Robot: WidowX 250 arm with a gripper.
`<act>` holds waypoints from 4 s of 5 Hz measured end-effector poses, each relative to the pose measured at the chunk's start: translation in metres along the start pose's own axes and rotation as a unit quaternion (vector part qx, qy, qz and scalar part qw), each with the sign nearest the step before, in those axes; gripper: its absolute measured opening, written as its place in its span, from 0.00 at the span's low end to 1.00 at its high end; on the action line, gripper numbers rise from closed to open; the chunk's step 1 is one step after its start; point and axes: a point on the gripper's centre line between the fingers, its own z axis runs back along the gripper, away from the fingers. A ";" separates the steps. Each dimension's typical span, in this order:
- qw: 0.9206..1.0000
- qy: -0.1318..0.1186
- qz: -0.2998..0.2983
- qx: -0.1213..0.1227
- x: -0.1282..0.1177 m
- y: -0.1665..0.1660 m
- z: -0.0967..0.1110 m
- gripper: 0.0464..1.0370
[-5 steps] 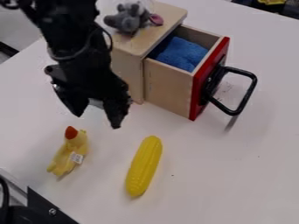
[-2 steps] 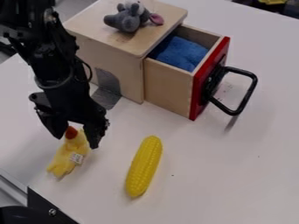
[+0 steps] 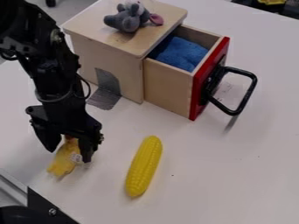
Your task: Take the yellow object and put it in the drawer
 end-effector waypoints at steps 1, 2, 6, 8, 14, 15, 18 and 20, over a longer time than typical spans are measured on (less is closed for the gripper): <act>1.000 0.020 0.006 -0.005 0.001 -0.001 -0.011 0.96; 0.999 0.038 0.012 -0.012 0.010 -0.004 -0.022 0.96; 1.000 0.001 0.021 -0.007 0.014 -0.014 -0.001 0.39; 0.997 -0.032 0.065 -0.006 0.047 -0.055 0.051 0.39; 0.993 -0.099 0.056 -0.015 0.176 -0.124 0.094 0.44; 0.994 -0.095 0.057 -0.015 0.179 -0.125 0.090 0.76; 0.994 -0.095 0.054 -0.014 0.177 -0.130 0.113 0.96; 0.995 -0.091 0.007 -0.045 0.162 -0.146 0.137 0.96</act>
